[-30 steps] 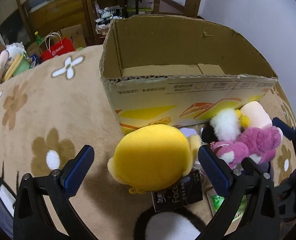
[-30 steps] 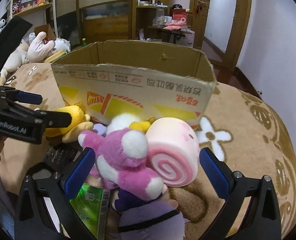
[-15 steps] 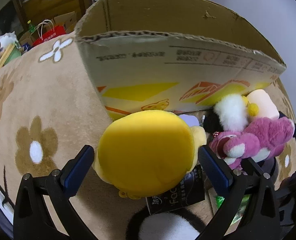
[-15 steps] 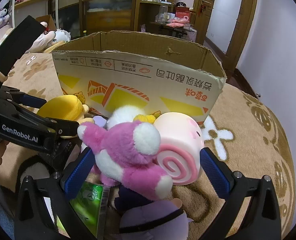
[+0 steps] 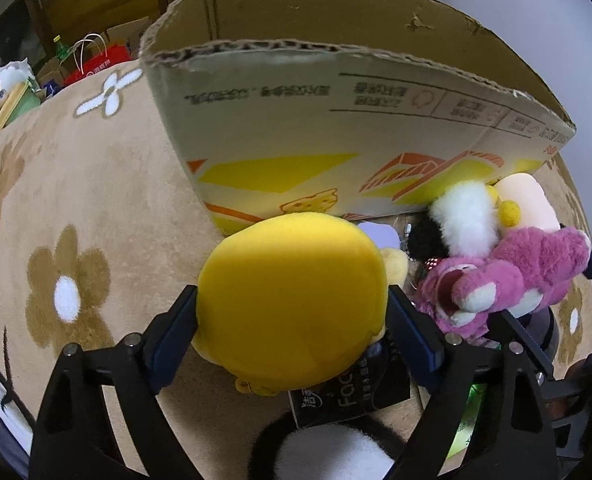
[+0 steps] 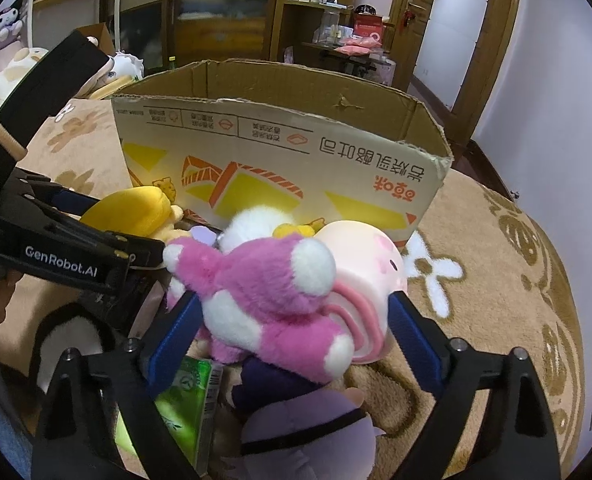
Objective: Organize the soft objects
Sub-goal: 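Move left gripper to yellow plush dog while right gripper approaches pink bear, then close left gripper on yellow plush dog while right gripper grasps pink bear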
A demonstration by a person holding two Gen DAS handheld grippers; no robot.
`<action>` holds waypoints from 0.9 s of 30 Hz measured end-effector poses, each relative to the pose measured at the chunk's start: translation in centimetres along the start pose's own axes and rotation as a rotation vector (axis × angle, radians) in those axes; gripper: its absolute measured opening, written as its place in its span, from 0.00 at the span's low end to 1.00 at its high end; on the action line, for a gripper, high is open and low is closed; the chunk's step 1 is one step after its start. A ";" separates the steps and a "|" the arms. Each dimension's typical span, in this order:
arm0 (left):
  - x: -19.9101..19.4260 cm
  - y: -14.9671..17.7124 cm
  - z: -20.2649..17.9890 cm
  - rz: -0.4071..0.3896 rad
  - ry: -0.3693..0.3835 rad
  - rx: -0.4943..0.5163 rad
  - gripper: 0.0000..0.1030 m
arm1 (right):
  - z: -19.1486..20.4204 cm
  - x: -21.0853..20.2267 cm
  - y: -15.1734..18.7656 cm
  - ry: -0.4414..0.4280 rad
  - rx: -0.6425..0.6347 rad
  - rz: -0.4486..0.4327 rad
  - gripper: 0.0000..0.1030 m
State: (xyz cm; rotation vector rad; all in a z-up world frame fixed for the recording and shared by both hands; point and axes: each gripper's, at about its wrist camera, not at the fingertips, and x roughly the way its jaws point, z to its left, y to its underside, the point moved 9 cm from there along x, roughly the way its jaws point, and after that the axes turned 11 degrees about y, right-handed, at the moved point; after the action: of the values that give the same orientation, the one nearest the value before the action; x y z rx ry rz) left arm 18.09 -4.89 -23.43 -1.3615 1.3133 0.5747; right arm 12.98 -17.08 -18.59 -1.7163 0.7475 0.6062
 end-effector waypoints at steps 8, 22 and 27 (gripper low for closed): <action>-0.4 0.0 0.7 -0.009 0.004 -0.019 0.82 | 0.2 -0.5 0.0 -0.013 0.021 0.009 0.84; -1.3 1.5 0.4 -0.025 -0.009 -0.040 0.82 | 0.4 -1.3 -0.2 -0.043 0.035 0.014 0.65; -2.0 1.6 0.6 -0.034 -0.025 -0.039 0.82 | -0.6 -1.6 -0.1 -0.088 0.101 0.030 0.55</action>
State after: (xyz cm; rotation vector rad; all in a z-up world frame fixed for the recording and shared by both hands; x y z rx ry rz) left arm 16.31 -3.24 -22.41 -1.4012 1.2628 0.5952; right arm 11.97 -17.38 -17.22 -1.5782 0.7311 0.6498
